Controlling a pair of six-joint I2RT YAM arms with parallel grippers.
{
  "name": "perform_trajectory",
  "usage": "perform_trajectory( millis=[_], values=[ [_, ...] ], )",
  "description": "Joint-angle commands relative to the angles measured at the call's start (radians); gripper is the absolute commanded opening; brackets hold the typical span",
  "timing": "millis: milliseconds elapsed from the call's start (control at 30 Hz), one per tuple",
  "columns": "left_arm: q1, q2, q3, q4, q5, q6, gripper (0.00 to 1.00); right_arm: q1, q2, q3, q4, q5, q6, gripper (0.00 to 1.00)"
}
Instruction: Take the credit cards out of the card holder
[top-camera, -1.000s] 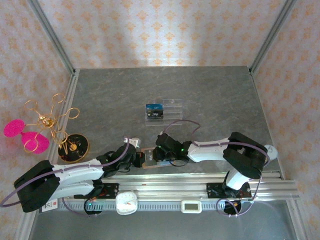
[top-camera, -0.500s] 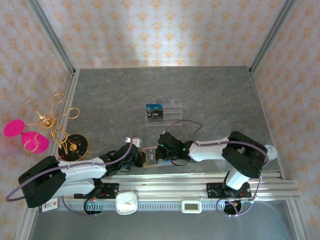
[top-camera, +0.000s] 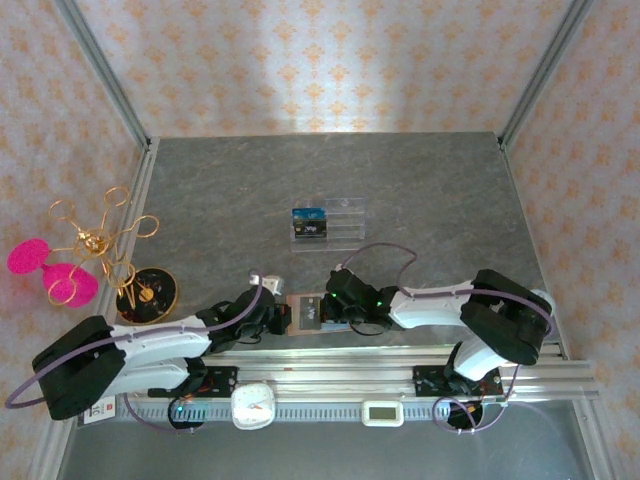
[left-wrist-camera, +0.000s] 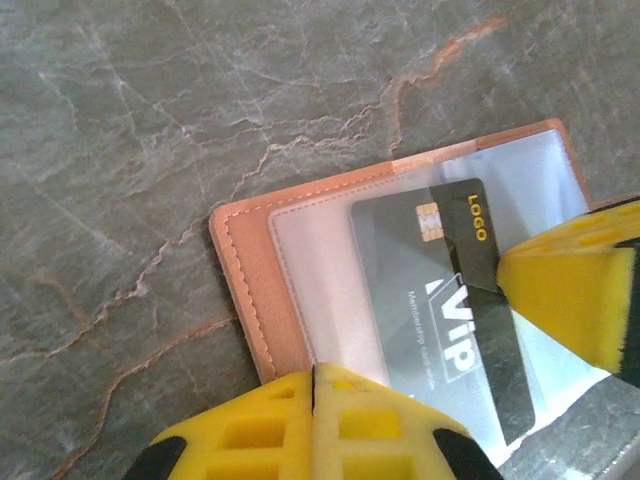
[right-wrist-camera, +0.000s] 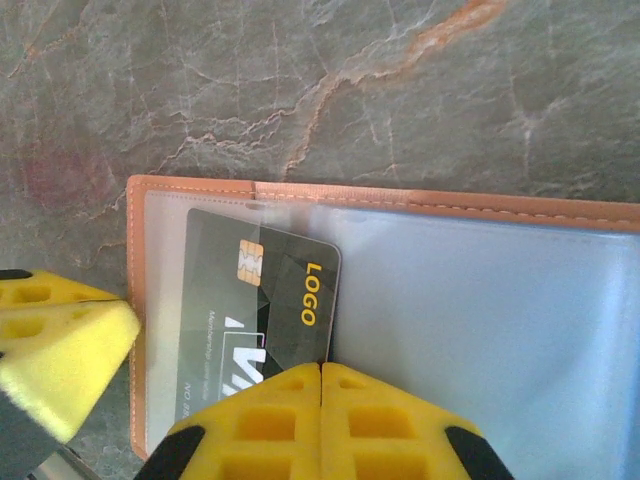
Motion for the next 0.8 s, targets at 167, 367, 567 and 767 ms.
perform_trajectory(
  millis=[167, 367, 567, 767],
  values=[
    [-0.038, 0.043, 0.103, 0.055, -0.002, 0.046, 0.00, -0.003, 0.007, -0.005, 0.000, 0.013, 0.000, 0.00],
    [-0.042, 0.177, 0.130, 0.020, -0.057, 0.054, 0.00, -0.003, 0.000, -0.019, 0.009, 0.018, 0.005, 0.00],
    [-0.042, 0.244, 0.126, 0.037, -0.028, 0.054, 0.00, -0.005, 0.006, -0.042, 0.051, -0.004, 0.022, 0.15],
    [-0.046, 0.254, 0.104, 0.028, -0.002, 0.053, 0.00, -0.010, 0.018, -0.051, 0.108, -0.048, 0.023, 0.22]
  ],
)
